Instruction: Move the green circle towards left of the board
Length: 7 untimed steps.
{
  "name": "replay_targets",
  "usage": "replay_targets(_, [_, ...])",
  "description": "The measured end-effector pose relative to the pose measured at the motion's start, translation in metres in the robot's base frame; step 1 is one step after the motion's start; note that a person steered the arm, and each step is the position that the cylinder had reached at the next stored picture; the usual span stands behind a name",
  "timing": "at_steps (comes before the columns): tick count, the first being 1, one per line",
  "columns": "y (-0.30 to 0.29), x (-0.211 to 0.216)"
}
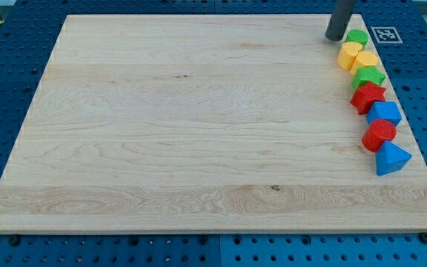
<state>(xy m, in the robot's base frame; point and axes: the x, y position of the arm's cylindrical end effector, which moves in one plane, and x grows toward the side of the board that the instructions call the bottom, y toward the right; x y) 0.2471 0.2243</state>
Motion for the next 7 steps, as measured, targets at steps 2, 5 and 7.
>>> replay_targets(2, [0.063,-0.016])
replay_targets(5, [0.094,0.05])
replay_targets(7, [0.063,0.057])
